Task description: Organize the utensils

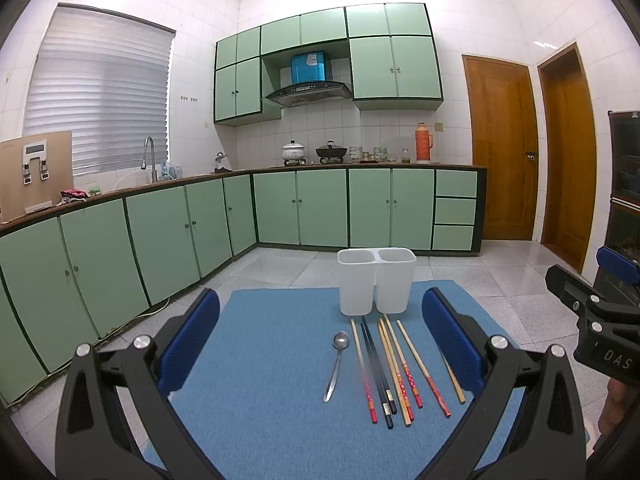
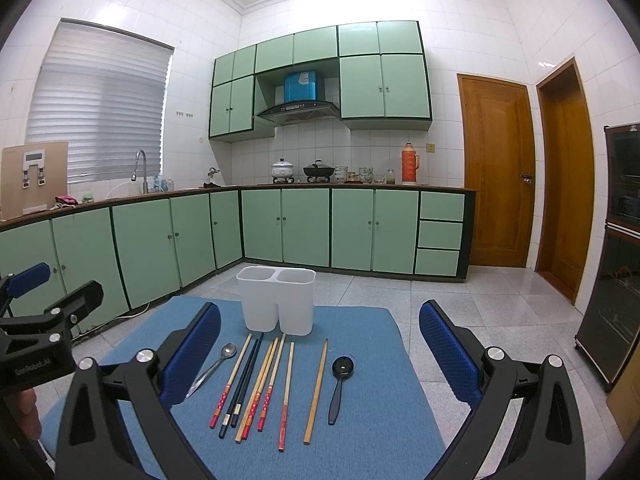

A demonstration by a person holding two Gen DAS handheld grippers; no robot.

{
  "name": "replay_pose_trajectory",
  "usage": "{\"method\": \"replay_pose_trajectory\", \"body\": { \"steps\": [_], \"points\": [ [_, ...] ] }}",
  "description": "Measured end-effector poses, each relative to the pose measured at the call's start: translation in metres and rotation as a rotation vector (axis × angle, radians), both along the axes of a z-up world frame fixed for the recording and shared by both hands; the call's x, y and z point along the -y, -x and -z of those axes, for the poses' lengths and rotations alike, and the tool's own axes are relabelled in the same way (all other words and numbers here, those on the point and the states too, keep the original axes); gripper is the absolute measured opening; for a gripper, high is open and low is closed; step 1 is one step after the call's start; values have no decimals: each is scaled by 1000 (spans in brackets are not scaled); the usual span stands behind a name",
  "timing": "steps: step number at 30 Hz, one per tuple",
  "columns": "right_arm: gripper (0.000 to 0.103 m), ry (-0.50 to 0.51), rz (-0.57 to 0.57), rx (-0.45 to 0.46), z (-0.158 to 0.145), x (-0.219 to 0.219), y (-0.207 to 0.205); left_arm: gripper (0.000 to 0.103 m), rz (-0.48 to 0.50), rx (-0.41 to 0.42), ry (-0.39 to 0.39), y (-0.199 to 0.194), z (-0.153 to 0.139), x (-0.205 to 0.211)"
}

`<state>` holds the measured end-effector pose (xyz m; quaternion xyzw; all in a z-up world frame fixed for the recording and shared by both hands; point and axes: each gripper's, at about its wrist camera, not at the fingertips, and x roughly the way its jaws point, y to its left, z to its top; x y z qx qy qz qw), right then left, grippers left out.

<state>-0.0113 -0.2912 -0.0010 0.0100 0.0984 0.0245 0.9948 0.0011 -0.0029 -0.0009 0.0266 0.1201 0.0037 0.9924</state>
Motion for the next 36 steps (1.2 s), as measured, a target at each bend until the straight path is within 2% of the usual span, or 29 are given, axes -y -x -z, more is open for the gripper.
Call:
{"method": "replay_pose_trajectory", "body": {
  "steps": [36],
  "points": [
    [97,-1,-1,1,-2,4,1,98,-2,-2,0,1,-1,1]
  ]
}}
